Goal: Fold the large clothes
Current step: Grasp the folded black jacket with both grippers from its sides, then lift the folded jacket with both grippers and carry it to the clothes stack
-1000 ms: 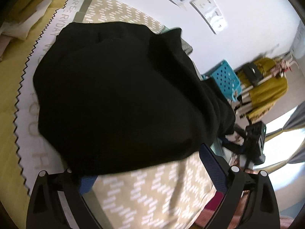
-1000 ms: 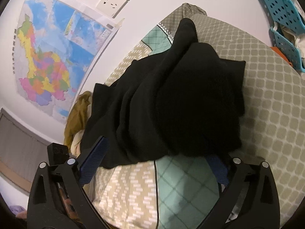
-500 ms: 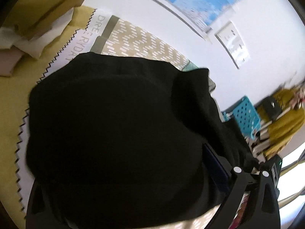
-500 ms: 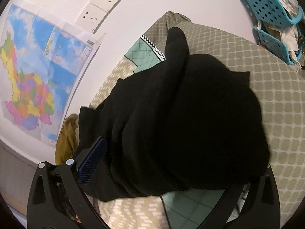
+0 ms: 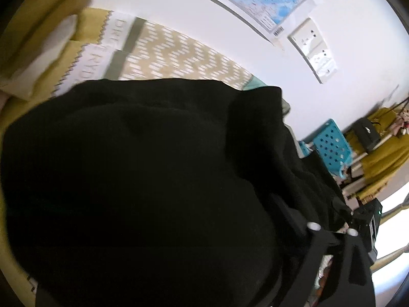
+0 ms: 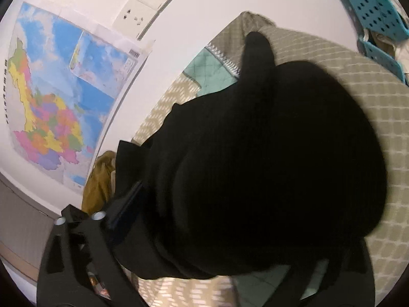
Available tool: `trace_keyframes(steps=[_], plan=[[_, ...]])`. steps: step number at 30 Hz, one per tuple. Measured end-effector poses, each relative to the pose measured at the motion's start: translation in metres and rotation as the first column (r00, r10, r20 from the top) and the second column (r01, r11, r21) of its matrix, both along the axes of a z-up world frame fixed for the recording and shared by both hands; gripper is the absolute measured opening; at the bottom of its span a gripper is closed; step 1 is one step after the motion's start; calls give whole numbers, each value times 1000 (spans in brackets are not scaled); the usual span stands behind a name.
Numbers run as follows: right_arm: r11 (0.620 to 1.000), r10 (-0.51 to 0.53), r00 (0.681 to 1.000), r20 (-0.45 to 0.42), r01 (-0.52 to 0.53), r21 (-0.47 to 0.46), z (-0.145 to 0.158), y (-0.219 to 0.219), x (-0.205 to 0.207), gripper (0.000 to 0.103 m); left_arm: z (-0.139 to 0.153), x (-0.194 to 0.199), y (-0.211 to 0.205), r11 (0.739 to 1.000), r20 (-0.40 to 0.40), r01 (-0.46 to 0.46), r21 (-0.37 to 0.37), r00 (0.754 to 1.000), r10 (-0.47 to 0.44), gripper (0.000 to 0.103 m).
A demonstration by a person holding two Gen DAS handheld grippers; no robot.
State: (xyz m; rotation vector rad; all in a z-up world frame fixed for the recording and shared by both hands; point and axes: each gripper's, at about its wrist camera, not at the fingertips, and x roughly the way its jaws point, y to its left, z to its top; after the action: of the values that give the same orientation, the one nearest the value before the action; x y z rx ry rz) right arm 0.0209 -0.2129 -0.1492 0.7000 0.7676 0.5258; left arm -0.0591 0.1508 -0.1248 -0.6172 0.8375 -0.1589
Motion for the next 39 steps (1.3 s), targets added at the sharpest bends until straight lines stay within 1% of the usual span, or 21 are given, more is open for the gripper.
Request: trace_keyframes(steps=[2,3,4,5,6,9,10,16,20,21,24,25,27,29,30,31,33,34,35,37,39], plan=[[999,1,1000,13,-1,-48,1,10,3,98,1,4,-3,1000,-10,5,13,1000,-4,96],[997,10,1000,25,-8,-82,3,15,4,94,2,6,-3,1000,-13,6,23,1000,-6,87],[996,10,1000,24,-8,-89,4,16,5,75,3,8,-3,999,-29,-3,52,1000,5,74],[998,24,1000,20,-23,-54,3,13,7,42,4,10,-2,998,-46,1,61,999,2,72],[999,53,998,17,-53,-3,2,11,9,34,7,10,1,999,-53,-2,51,999,5,63],[997,76,995,68,-78,25,22,11,5,31,24,10,8,999,-21,10,41,1000,-9,48],[995,89,991,103,-94,41,38,14,3,30,33,12,8,999,-12,18,45,1000,-17,45],[984,175,942,286,-180,-7,139,53,2,27,126,26,38,992,113,51,119,992,-65,40],[974,215,885,413,-228,-18,214,99,12,27,194,25,84,987,233,-24,162,972,-15,40],[970,225,873,432,-243,-14,226,109,15,27,212,23,102,984,264,-56,169,965,9,40],[943,281,808,518,-332,7,272,168,28,27,257,10,162,971,348,-151,182,934,80,40],[935,295,791,537,-356,10,281,186,30,27,264,6,178,966,363,-181,185,926,104,40],[909,331,742,583,-417,14,300,235,36,27,286,-12,231,944,424,-268,192,890,167,41],[887,352,708,612,-461,24,309,277,43,27,295,-27,273,922,459,-331,200,863,210,41],[872,377,678,630,-490,6,308,312,46,27,295,-37,297,901,473,-380,211,846,246,42],[856,400,670,625,-518,7,304,331,48,27,292,-44,315,887,478,-414,206,833,278,43],[817,472,649,597,-576,-19,282,381,52,27,267,-71,364,854,491,-483,193,801,342,45],[796,518,645,561,-604,-40,260,410,55,28,244,-83,387,830,473,-526,185,788,394,49],[759,585,639,499,-648,-61,234,440,58,28,223,-89,408,813,438,-554,180,785,438,49],[708,681,643,351,-700,-92,180,482,61,29,159,-102,447,775,295,-608,170,782,549,48],[667,738,640,214,-741,-86,126,505,62,31,108,-111,470,776,167,-619,120,784,599,45]])
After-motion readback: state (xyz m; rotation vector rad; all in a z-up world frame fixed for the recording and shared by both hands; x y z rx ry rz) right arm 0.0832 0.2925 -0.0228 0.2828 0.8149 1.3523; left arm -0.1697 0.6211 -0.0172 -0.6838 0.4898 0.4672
